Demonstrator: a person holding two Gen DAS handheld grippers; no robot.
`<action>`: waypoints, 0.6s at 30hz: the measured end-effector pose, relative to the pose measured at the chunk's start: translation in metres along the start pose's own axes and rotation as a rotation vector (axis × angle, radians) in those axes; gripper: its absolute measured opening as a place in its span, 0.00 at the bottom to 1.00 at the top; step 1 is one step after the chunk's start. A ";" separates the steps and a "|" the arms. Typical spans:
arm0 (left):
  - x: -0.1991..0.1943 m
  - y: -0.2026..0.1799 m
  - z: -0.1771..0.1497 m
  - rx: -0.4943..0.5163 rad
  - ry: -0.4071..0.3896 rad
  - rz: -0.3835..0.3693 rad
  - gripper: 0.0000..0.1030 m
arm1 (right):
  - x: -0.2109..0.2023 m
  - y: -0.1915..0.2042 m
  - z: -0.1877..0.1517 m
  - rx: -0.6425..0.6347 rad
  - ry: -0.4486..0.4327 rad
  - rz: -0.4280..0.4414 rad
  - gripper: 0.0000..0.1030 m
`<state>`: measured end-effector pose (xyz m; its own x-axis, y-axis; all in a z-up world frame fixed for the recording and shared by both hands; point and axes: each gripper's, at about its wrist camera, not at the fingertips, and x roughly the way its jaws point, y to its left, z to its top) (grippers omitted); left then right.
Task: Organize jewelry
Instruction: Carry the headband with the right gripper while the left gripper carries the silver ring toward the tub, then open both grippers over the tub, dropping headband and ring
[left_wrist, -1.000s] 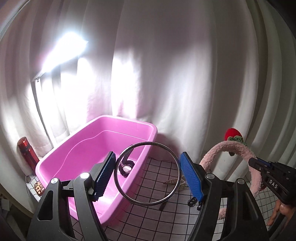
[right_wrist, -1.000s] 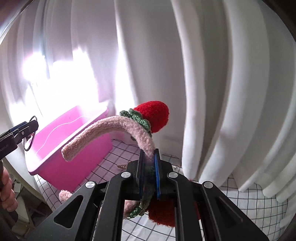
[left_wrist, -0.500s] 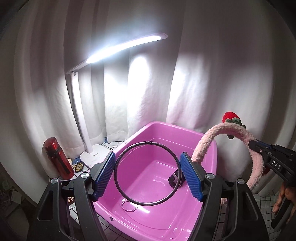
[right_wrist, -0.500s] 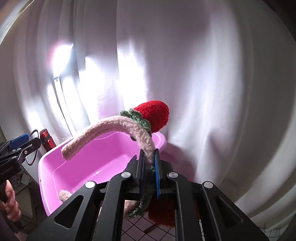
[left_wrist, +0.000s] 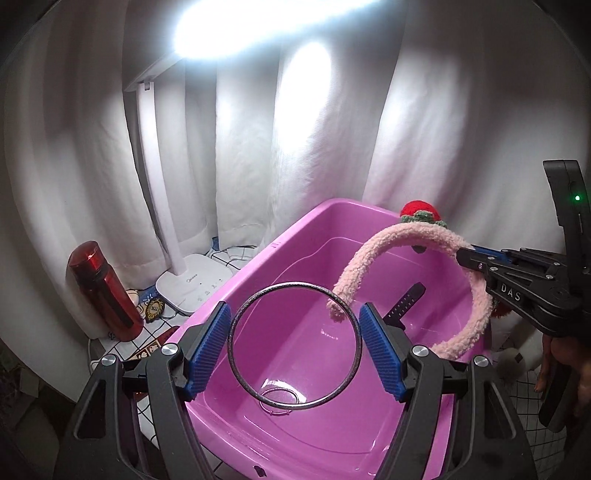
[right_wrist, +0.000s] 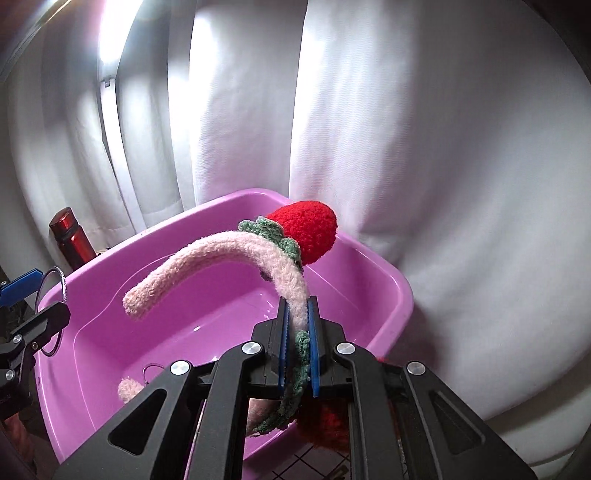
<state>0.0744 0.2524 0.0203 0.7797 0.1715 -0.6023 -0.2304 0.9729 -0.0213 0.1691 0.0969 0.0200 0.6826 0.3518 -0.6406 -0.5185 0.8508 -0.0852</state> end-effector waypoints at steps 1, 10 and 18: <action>0.004 0.000 -0.001 0.005 0.014 0.002 0.68 | 0.005 0.003 0.001 -0.014 0.013 -0.007 0.09; 0.024 0.008 -0.011 -0.005 0.092 0.039 0.72 | 0.023 0.026 -0.001 -0.081 0.068 -0.044 0.28; 0.020 0.015 -0.011 -0.029 0.088 0.067 0.92 | 0.017 0.027 -0.003 -0.062 0.049 -0.043 0.60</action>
<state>0.0802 0.2689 -0.0010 0.7081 0.2209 -0.6706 -0.2987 0.9543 -0.0011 0.1650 0.1244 0.0043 0.6800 0.2946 -0.6714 -0.5211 0.8384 -0.1598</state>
